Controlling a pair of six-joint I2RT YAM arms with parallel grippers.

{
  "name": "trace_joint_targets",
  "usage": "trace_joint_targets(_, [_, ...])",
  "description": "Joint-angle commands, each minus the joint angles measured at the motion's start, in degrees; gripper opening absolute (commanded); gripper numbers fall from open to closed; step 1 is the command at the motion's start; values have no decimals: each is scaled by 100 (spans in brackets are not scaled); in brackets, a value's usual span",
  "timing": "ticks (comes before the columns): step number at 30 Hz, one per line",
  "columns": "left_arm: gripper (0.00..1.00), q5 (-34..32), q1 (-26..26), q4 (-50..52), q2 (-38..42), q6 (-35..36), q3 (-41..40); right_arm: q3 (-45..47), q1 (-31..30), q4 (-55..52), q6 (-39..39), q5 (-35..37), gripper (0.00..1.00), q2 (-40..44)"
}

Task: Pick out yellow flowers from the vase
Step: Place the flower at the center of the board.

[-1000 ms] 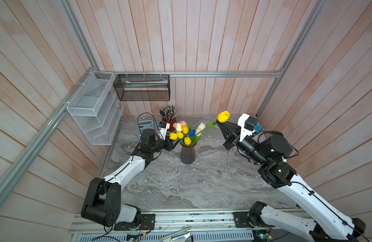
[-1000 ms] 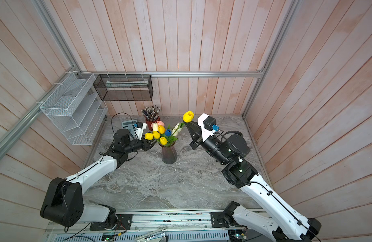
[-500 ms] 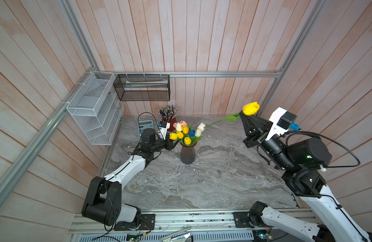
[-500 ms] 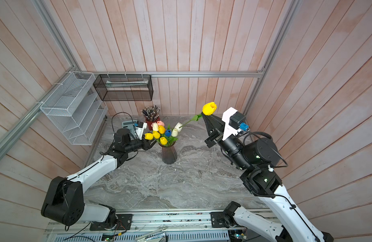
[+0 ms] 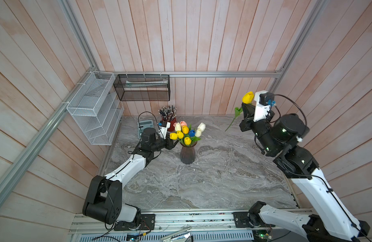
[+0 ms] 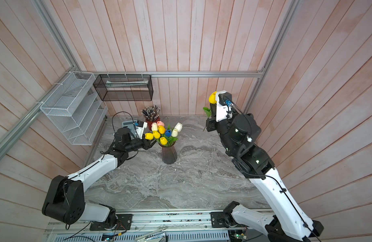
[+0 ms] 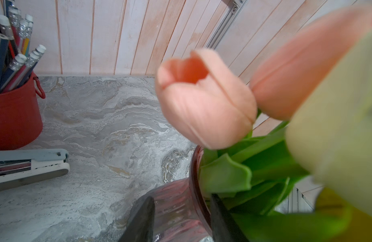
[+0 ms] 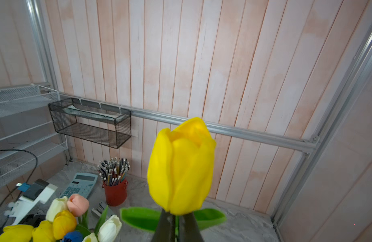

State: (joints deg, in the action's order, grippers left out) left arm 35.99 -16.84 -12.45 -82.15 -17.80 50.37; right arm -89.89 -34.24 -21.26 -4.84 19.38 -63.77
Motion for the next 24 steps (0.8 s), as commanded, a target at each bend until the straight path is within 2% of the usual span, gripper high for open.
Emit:
trace_joint_targets(1, [44, -82, -14, 407, -129, 213, 101, -430, 945, -1355, 557, -786, 0, -375])
trace_joint_targets(4, [44, -118, -21, 423, -100, 251, 78, -639, 1722, -1954, 582, -1474, 0, -812])
trace_joint_targets(9, [44, -94, -21, 314, -128, 206, 64, -891, 2493, -2797, 492, -2106, 0, -1524])
trace_joint_targets(14, [44, -70, -14, 195, -162, 178, 27, -1005, 2833, -3282, 452, -2040, 0, -2129])
trace_joint_targets(24, [44, -13, -23, 129, -179, 196, 54, -1451, 3070, -3857, 179, -1786, 0, -3159])
